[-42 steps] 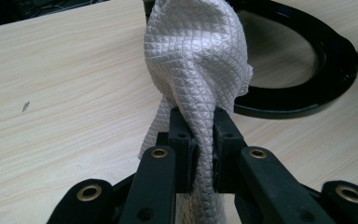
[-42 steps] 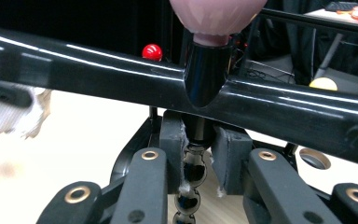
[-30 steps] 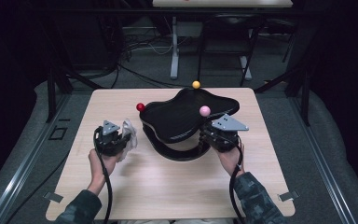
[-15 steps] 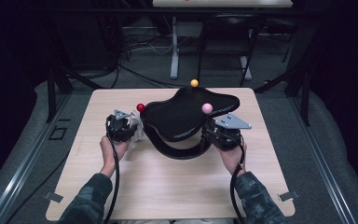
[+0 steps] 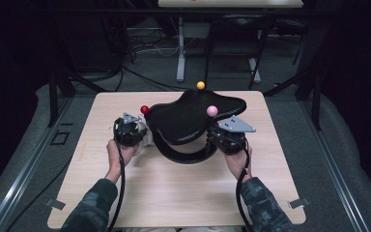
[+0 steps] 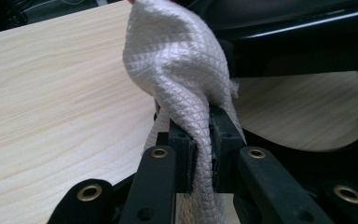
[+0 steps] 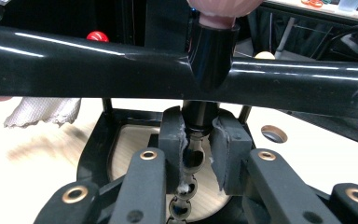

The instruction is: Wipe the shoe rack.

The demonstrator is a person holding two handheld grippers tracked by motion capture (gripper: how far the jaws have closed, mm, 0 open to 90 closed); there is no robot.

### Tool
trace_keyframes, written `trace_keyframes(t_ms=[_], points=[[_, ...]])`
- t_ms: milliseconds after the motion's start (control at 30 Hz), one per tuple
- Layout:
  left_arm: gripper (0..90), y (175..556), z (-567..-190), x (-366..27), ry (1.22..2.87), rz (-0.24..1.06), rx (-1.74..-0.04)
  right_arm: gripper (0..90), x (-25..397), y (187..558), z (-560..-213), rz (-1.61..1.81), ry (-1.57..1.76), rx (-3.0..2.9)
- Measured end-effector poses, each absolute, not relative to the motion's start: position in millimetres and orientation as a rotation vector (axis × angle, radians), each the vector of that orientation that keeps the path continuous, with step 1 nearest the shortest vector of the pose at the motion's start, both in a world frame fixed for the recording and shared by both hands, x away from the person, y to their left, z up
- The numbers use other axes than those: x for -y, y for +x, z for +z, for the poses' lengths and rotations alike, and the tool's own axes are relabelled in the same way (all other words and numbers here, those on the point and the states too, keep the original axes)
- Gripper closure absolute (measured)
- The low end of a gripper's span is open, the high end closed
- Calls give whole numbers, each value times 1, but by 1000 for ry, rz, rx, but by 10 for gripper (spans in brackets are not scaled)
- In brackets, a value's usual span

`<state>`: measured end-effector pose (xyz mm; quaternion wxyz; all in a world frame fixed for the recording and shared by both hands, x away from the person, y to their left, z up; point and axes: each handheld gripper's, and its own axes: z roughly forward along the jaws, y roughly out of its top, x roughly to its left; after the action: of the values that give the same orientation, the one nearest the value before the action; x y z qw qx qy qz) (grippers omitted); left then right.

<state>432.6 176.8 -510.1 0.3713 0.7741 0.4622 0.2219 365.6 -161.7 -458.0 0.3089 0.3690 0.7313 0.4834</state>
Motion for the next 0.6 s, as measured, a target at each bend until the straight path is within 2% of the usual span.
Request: trace_keyframes(t_ms=[300, 600], points=[[815, 423, -507, -172, 1972, 544, -1135, 736, 158, 367, -458, 1253, 975, -1939], [814, 399, -494, -159, 1998, 540, -1004, 707, 158, 366, -457, 1236, 969, -1953]])
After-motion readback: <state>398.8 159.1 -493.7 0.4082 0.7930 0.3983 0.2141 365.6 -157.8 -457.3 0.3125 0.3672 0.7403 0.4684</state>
